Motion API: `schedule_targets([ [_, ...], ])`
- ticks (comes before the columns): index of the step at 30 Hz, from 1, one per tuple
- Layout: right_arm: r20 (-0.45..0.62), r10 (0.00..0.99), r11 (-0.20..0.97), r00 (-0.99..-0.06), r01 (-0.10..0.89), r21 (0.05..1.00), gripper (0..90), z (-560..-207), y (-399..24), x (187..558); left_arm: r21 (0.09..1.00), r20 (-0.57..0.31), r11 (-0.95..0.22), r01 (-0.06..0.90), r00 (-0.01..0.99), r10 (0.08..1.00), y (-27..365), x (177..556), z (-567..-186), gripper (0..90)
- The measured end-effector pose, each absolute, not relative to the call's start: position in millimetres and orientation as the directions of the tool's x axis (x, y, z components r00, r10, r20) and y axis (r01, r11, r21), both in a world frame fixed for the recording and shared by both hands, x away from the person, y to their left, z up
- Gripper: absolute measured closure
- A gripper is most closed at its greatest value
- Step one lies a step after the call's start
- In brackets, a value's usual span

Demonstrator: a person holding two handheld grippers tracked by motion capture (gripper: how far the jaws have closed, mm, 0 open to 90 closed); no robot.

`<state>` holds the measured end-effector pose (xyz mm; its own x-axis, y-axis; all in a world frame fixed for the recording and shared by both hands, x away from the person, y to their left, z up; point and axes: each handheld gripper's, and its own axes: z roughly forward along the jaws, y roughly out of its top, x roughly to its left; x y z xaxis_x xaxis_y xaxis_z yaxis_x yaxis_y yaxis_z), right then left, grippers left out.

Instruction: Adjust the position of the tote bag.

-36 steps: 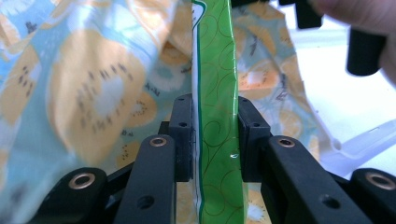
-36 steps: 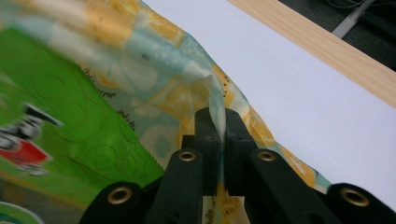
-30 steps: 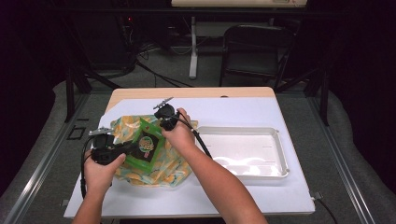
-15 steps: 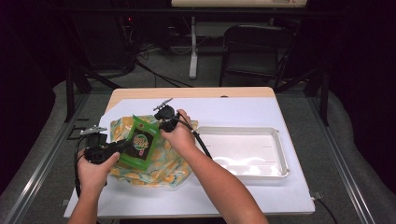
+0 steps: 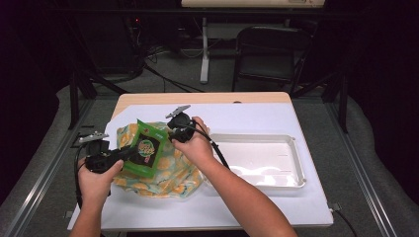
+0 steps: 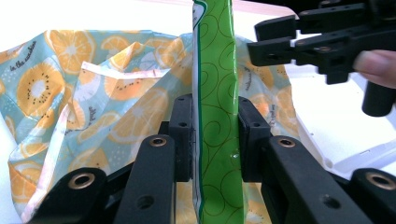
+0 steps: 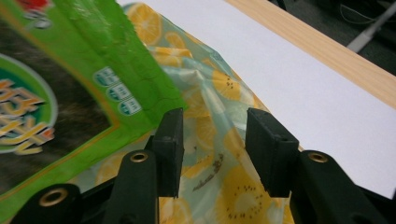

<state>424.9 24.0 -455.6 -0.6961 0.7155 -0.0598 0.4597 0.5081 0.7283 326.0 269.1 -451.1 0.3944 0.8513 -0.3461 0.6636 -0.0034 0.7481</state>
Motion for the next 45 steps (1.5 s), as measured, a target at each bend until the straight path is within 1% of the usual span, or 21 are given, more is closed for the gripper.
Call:
schedule_targets([
  [7,-0.040,0.691,0.485,-0.722,0.421,0.766,56.0,-447,1,403,0.761,-0.334,-0.006,0.649,0.400,0.854,265,325,-450,72.6],
  [9,-0.031,0.689,0.474,-0.724,0.419,0.774,57.2,-448,-7,397,0.763,-0.329,-0.010,0.647,0.402,0.855,264,325,-450,72.6],
  [12,-0.006,0.686,0.464,-0.728,0.431,0.774,59.2,-449,-18,390,0.764,-0.323,-0.015,0.645,0.402,0.857,262,324,-450,72.6],
  [16,0.001,0.683,0.453,-0.730,0.426,0.783,60.1,-451,-32,382,0.765,-0.321,-0.019,0.644,0.406,0.855,260,324,-450,72.5],
  [20,0.035,0.679,0.422,-0.733,0.429,0.799,61.5,-453,-49,374,0.768,-0.315,-0.021,0.640,0.407,0.858,258,323,-450,72.6],
  [22,0.051,0.679,0.405,-0.732,0.432,0.806,61.9,-455,-57,371,0.768,-0.315,-0.024,0.641,0.409,0.856,257,322,-450,72.5],
  [25,0.027,0.688,0.409,-0.725,0.418,0.811,62.3,-458,-67,366,0.774,-0.306,-0.026,0.633,0.410,0.859,256,321,-449,72.5],
  [29,0.061,0.688,0.378,-0.723,0.429,0.820,61.6,-461,-81,359,0.779,-0.295,-0.029,0.626,0.408,0.864,254,319,-448,72.5],
  [33,0.049,0.680,0.385,-0.732,0.413,0.825,60.8,-467,-88,352,0.780,-0.296,-0.032,0.625,0.413,0.861,251,319,-449,72.5],
  [36,0.081,0.677,0.363,-0.732,0.428,0.827,60.6,-475,-94,349,0.782,-0.296,-0.033,0.622,0.418,0.859,249,318,-449,72.5],
  [38,0.097,0.666,0.372,-0.740,0.442,0.816,61.4,-479,-96,349,0.786,-0.298,-0.033,0.617,0.425,0.855,247,317,-449,72.5],
  [41,0.154,0.653,0.337,-0.742,0.466,0.818,61.3,-484,-100,347,0.793,-0.293,-0.038,0.608,0.435,0.851,245,317,-449,72.5],
  [45,0.144,0.661,0.347,-0.736,0.471,0.811,61.2,-495,-101,346,0.797,-0.292,-0.042,0.602,0.445,0.847,243,315,-448,72.5],
])
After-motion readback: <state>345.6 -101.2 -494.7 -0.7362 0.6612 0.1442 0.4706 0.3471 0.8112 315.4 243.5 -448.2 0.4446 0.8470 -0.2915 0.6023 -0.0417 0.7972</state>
